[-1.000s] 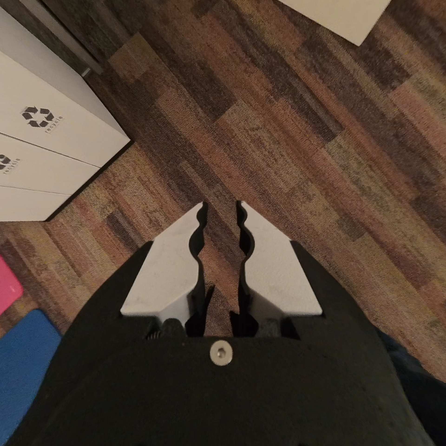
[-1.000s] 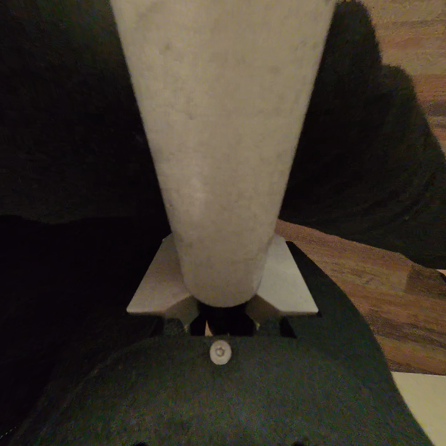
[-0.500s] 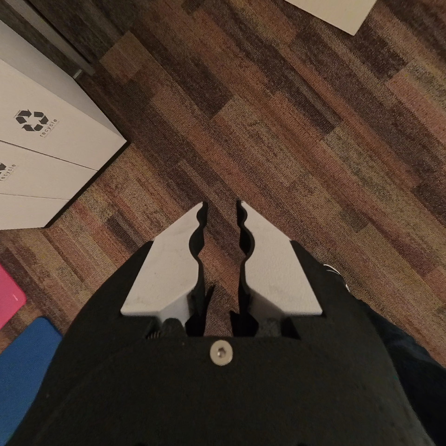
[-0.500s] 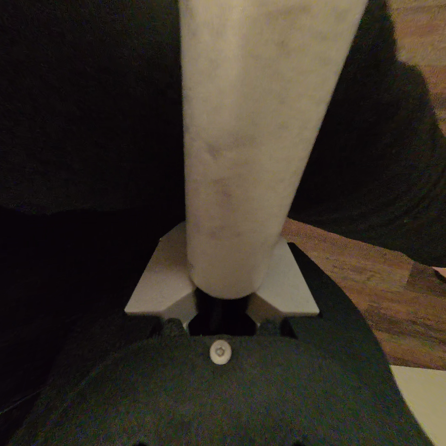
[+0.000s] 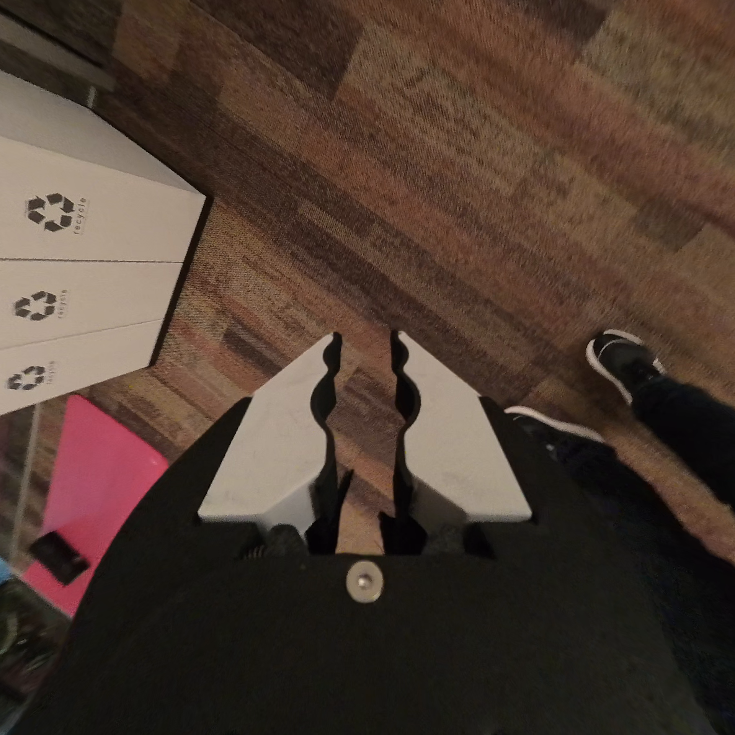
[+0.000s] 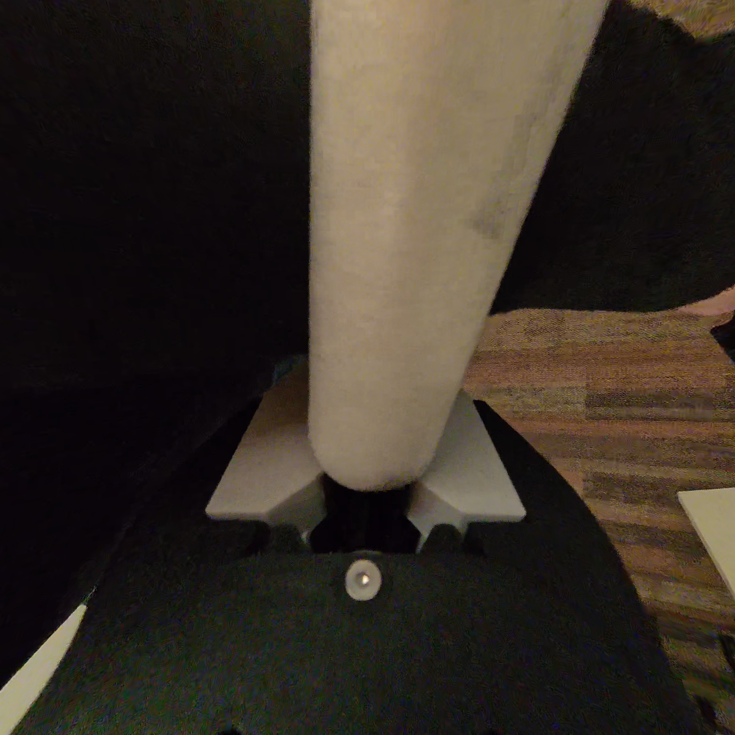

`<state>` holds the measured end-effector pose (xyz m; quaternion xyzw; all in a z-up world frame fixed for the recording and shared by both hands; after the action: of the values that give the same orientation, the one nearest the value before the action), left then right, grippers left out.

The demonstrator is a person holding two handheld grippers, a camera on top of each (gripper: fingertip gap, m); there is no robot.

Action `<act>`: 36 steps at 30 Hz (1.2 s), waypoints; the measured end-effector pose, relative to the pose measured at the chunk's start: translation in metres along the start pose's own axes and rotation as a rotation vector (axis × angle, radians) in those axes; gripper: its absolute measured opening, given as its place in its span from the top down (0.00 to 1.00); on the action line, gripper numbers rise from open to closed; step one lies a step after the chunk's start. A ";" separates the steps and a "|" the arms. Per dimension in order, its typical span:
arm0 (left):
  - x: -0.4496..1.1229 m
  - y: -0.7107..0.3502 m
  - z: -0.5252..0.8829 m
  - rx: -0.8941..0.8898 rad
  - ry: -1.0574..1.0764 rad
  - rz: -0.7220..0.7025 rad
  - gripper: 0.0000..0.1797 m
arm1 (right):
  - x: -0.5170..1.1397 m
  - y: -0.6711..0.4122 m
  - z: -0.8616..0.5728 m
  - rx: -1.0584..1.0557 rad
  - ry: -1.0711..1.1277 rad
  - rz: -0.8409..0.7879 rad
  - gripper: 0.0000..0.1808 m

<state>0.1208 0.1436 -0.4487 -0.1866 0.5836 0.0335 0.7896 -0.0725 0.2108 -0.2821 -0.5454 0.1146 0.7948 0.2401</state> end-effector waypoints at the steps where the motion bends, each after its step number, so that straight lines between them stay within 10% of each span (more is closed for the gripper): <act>1: 0.003 0.001 -0.002 0.035 -0.013 0.012 0.87 | -0.004 -0.001 0.010 -0.025 -0.008 -0.008 0.92; 13: 0.016 0.002 -0.009 0.204 -0.054 0.090 0.87 | -0.114 0.009 0.198 -0.513 0.064 -0.093 0.92; 26: 0.003 -0.030 -0.057 0.441 -0.065 0.143 0.87 | -0.017 0.061 -0.033 -0.022 0.186 0.154 0.92; 27: 0.003 -0.031 -0.063 0.461 -0.058 0.148 0.87 | -0.010 0.066 -0.043 0.014 0.160 0.155 0.14; 33: 0.014 -0.023 -0.089 0.619 -0.049 0.224 0.87 | -0.017 0.075 -0.020 -0.020 0.106 0.144 0.04; 34: 0.016 -0.022 -0.091 0.622 -0.043 0.230 0.87 | -0.025 0.070 -0.004 -0.054 0.097 0.125 0.92; 36: 0.018 -0.023 -0.093 0.638 -0.038 0.239 0.87 | -0.046 0.059 0.034 -0.133 0.074 0.069 0.92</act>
<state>0.0479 0.0885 -0.4834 0.1402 0.5677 -0.0551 0.8094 -0.1162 0.1634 -0.2315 -0.5848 0.0887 0.7879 0.1715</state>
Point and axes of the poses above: each gripper's, where its closed fingertips meet, x out along the fingers, y out of its underside, z = x × y across the jaws, the point moved 5 cm from there along -x, back along the fingers
